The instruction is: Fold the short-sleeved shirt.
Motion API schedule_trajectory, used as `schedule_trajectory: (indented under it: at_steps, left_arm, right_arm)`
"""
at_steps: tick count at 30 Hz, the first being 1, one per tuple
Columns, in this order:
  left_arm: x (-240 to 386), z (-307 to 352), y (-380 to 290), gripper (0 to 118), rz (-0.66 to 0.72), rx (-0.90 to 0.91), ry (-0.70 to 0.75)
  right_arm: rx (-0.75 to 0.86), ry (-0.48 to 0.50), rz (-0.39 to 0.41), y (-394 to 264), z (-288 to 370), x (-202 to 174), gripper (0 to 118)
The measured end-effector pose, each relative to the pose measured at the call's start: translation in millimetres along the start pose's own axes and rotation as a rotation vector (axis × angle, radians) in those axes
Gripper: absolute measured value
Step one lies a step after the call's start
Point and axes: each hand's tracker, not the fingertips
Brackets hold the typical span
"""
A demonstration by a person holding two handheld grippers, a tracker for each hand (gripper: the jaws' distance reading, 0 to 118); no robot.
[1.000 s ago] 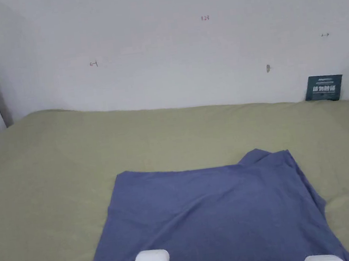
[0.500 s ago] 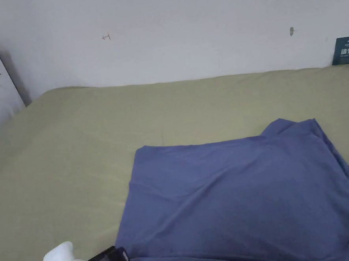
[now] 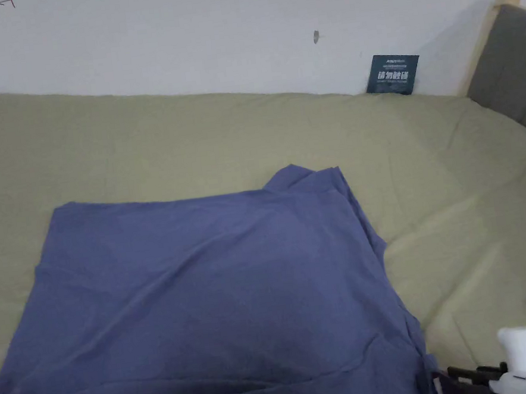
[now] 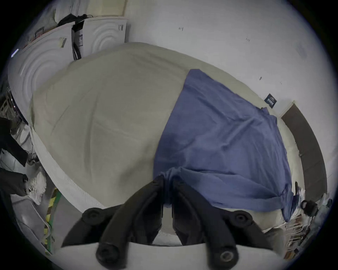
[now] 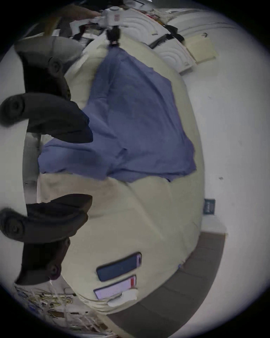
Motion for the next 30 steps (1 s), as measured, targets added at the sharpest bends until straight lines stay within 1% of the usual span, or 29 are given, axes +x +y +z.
schedule_trajectory:
  at_steps: [2, 5, 6, 7, 8, 9, 10, 12, 13, 15, 16, 18, 20, 23, 26, 27, 29, 30]
  left_arm:
    - [-4, -2, 10, 8, 0.011, -0.011, -0.015]
    - [2, 3, 13, 8, -0.014, -0.002, -0.023]
    - [1, 0, 15, 8, -0.021, 0.000, -0.021]
    - [2, 1, 16, 8, -0.029, 0.003, -0.023]
    - [3, 3, 17, 8, -0.040, 0.010, -0.020]
    - [4, 5, 18, 8, -0.044, 0.010, -0.022]
    - [3, 7, 17, 8, -0.050, 0.015, -0.024]
    - [4, 12, 18, 8, -0.065, 0.041, -0.021]
    - [5, 13, 21, 8, -0.069, 0.042, -0.018]
    - [7, 16, 23, 8, -0.084, 0.061, -0.014]
    - [8, 18, 26, 8, -0.091, 0.075, -0.014]
    - [12, 18, 36, 8, -0.121, 0.086, -0.011]
    - [16, 20, 51, 8, -0.162, 0.104, -0.010]
    - [23, 18, 73, 8, -0.227, 0.117, -0.013]
    - [32, 9, 99, 8, -0.293, 0.111, -0.018]
    - [35, 4, 107, 8, -0.303, 0.109, -0.017]
    - [40, -10, 127, 8, -0.320, 0.091, -0.017]
    - [42, -17, 134, 8, -0.322, 0.087, -0.022]
  right_arm:
    - [-0.037, -0.017, 0.031, -2, -18, -8, 63]
    - [-0.121, 0.007, 0.063, -8, -42, -13, 63]
    - [-0.149, -0.007, 0.074, -10, -48, -16, 62]
    - [-0.143, -0.024, 0.097, -12, -48, -17, 58]
    - [-0.110, -0.044, 0.127, -14, -43, -21, 38]
    - [-0.076, -0.096, 0.149, -14, -38, -25, 7]
    - [-0.010, -0.125, 0.143, -17, -28, -29, 7]
    - [0.039, -0.066, 0.065, -16, -14, -29, 7]
    - [0.071, -0.081, 0.060, -15, -8, -31, 7]
    - [0.145, -0.123, 0.102, -5, 6, -36, 7]
    - [0.182, -0.125, 0.118, 0, 10, -37, 7]
    - [0.238, -0.119, 0.126, 12, 15, -35, 7]
    - [0.246, -0.117, 0.128, 33, 16, -35, 7]
    - [0.248, -0.117, 0.164, 68, 7, -29, 7]
    - [0.245, -0.072, 0.177, 101, -5, -18, 7]
    - [0.236, -0.062, 0.179, 113, -11, -15, 7]
    - [0.171, -0.007, 0.158, 138, -29, -7, 7]
    - [0.150, -0.015, 0.147, 148, -38, -4, 7]
